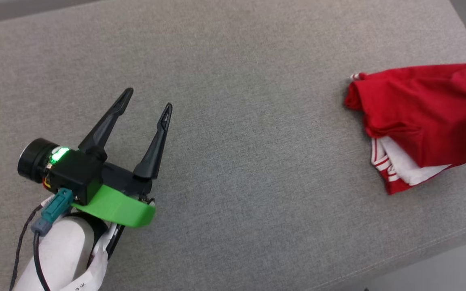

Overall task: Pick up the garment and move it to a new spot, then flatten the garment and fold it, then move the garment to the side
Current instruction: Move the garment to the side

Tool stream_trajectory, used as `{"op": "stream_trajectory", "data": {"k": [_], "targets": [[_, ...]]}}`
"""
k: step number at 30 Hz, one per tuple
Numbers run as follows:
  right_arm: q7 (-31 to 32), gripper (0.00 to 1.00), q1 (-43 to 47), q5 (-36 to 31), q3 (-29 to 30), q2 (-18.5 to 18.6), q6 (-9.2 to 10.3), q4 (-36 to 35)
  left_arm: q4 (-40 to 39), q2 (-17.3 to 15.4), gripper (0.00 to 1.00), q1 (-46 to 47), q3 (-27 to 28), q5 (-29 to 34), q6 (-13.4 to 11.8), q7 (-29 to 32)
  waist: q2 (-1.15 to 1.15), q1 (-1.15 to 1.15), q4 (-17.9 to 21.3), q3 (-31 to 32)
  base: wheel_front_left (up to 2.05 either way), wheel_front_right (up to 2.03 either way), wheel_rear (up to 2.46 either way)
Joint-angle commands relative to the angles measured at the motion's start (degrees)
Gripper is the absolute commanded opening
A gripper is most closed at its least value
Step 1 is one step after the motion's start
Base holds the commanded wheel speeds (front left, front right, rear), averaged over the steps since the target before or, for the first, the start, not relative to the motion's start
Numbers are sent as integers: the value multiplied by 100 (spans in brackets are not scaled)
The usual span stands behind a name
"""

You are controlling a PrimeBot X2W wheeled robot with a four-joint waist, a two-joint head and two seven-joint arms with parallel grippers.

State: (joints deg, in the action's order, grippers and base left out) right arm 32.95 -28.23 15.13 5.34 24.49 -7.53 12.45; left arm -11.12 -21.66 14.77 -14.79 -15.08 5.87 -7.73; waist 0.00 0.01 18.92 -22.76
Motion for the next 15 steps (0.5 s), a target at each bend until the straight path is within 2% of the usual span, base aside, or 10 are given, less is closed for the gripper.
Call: {"op": "stream_trajectory", "data": {"k": [1,11,15], "targets": [[-193,0,-243,-100,62,97,4,228,-90,-59,100,181,-26,44,36,37,0,-1,60,-725,0,0,0],[-1183,0,-1196,-845,864,470,4,1491,-472,-241,100,751,-121,35,86,145,0,-1,-210,-1492,0,0,0],[-1619,0,-1418,-1156,1216,410,4,1779,-483,-254,100,851,-134,38,88,110,0,-1,-251,-1625,0,0,0]]}}
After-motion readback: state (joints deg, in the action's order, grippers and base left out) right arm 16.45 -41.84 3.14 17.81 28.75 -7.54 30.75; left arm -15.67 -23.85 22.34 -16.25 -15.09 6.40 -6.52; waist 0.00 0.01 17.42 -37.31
